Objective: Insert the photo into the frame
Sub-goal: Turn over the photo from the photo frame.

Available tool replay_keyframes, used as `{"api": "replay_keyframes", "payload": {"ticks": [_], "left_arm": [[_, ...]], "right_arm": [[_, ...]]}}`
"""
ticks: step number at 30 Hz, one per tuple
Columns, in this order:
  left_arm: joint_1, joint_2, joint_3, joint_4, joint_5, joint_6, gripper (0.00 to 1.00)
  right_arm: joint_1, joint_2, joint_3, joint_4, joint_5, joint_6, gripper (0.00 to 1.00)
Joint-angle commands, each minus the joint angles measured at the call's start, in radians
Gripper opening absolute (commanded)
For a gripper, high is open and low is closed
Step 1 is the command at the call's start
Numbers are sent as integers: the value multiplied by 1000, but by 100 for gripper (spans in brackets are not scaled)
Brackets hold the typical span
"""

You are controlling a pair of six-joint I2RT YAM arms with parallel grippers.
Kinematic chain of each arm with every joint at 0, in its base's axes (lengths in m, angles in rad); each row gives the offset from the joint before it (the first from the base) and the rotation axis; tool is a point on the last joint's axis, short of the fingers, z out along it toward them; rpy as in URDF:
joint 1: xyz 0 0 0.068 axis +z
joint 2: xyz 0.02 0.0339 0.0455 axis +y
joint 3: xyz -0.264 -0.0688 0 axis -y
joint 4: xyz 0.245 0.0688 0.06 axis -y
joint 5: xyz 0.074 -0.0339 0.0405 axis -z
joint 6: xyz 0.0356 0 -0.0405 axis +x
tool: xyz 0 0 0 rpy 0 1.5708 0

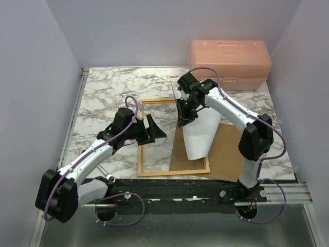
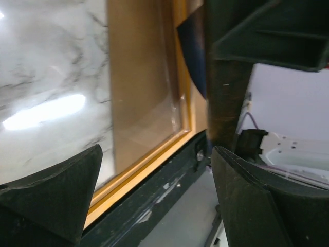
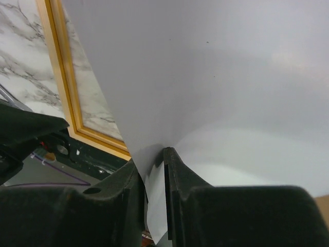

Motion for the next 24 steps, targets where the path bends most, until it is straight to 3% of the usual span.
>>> {"api": "replay_keyframes", "payload": {"ticks": [1,6,10,16,24], "left_arm": [[-53,101,-20,318,117,-166,89],[-84,225,-23,512,155,-249,90],[-104,311,-31,635,185,-288,90],[-129,420,-31,660,168,-273,90],[-142,554,-63,825,138,-347,77]], "right_arm": [[4,3,-81,139,-82,48,26],[4,-5,-165,263,-150,89,39],[3,1,-203,322,-172,120,44],[4,-19,-175,313,-99,130,63],[-4,-46,-130,288,-26,132,68]]}}
